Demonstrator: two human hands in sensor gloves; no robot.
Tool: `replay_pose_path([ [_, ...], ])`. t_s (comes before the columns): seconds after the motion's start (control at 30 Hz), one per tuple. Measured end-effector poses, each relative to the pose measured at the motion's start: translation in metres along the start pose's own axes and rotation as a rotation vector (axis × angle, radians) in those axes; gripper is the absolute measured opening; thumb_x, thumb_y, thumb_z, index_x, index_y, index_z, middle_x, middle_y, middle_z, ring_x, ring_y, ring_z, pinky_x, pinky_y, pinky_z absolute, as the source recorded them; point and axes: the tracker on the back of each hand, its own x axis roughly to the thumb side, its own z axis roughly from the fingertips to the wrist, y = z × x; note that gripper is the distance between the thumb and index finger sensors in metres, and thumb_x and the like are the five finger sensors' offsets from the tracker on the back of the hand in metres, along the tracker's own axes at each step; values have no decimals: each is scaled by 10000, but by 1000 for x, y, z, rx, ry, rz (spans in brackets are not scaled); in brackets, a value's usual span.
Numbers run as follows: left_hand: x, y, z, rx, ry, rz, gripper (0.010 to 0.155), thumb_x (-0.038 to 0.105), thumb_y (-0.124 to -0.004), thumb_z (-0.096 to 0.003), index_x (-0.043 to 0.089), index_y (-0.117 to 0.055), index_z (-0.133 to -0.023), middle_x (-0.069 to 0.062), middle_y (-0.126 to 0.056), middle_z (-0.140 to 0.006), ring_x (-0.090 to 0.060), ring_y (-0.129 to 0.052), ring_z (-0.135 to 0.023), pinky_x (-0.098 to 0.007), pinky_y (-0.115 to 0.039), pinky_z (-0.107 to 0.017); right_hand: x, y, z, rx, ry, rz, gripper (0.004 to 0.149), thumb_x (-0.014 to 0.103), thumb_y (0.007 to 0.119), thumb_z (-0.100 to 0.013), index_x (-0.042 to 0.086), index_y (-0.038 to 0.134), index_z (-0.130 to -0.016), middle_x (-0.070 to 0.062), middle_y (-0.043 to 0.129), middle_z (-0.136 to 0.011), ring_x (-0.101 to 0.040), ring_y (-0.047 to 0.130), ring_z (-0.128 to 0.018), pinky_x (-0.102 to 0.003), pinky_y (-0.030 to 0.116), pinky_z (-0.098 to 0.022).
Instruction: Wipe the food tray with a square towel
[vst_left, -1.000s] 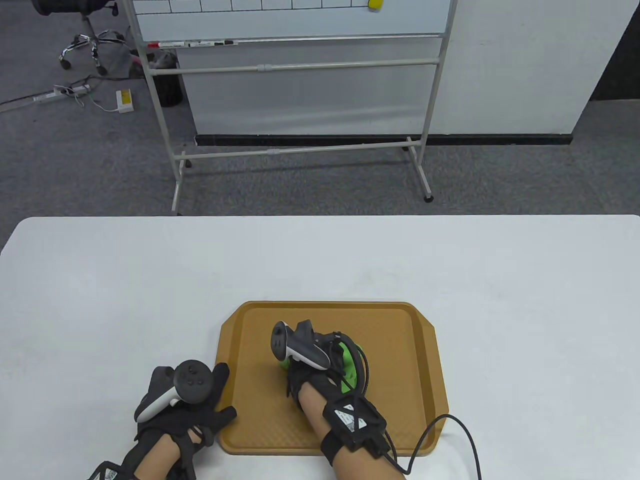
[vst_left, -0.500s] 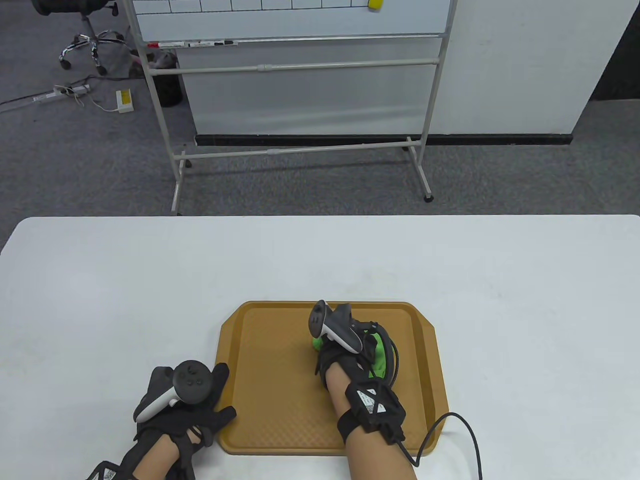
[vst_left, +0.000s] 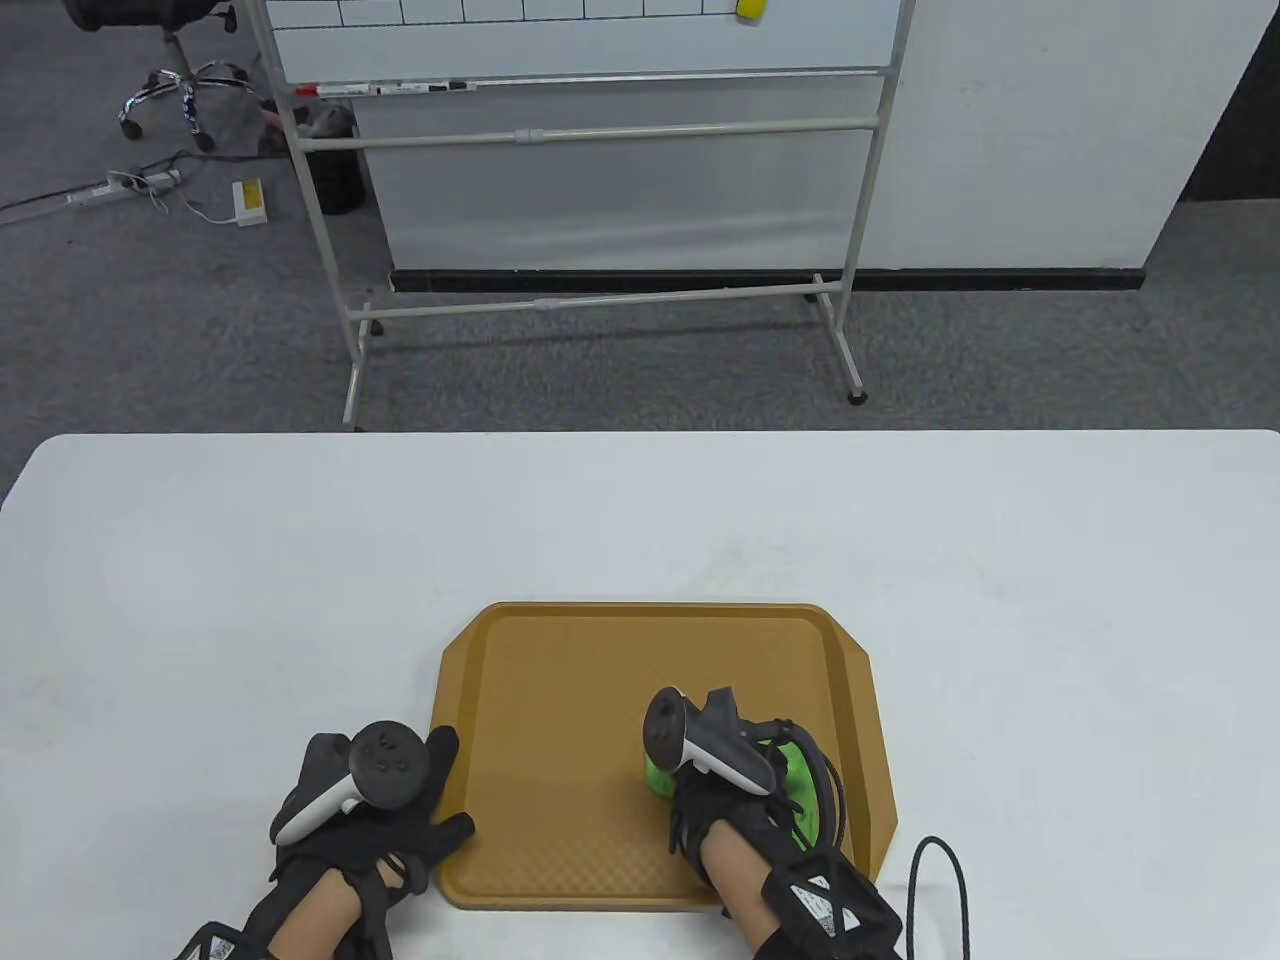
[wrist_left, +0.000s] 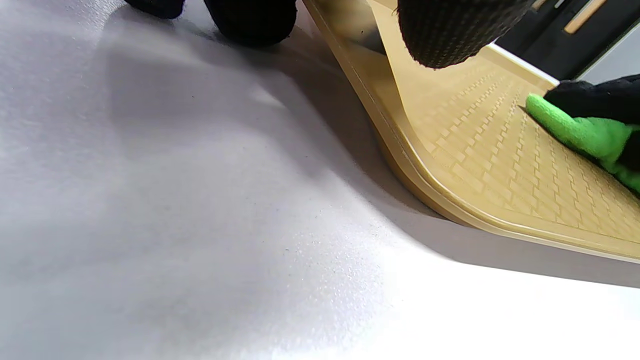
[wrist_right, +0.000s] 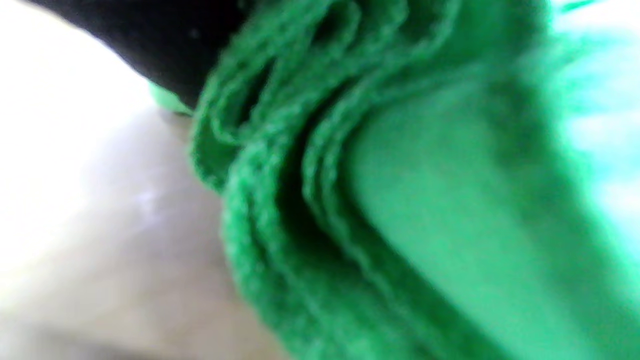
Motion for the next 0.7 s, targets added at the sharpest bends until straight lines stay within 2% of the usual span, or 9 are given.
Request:
replay_pose_path([
  [0.33,0,0,0,-1,2,-4,866,543,-668,-536,199,-102,-1093,-190,-236,-1149,-264,-574,-902,-524,-507,-681,43,5,13,-20,-117,90,629,381,803,-453,366,531,-1020,-23,554,-1123,-351,894,-623,-506,778,-487],
  [0.57,0,0,0,-3,-2,-8,857,527,-666,-540,199,-100,-1093,-189,-236,-1149,-263,-576,-902,-522,-510,-681,51,6,11,-37,-102,121,624,377,803,-456,359,536,-1020,-35,572,-1117,-350,908,-612,-504,790,-478],
  [0.7,0,0,0,-5,-6,-4,852,522,-666,-541,202,-101,-1093,-185,-236,-1150,-259,-576,-903,-519,-509,-681,57,2,2,-47,-104,121,625,378,803,-455,357,538,-1021,-36,580,-1115,-343,913,-602,-501,792,-473],
])
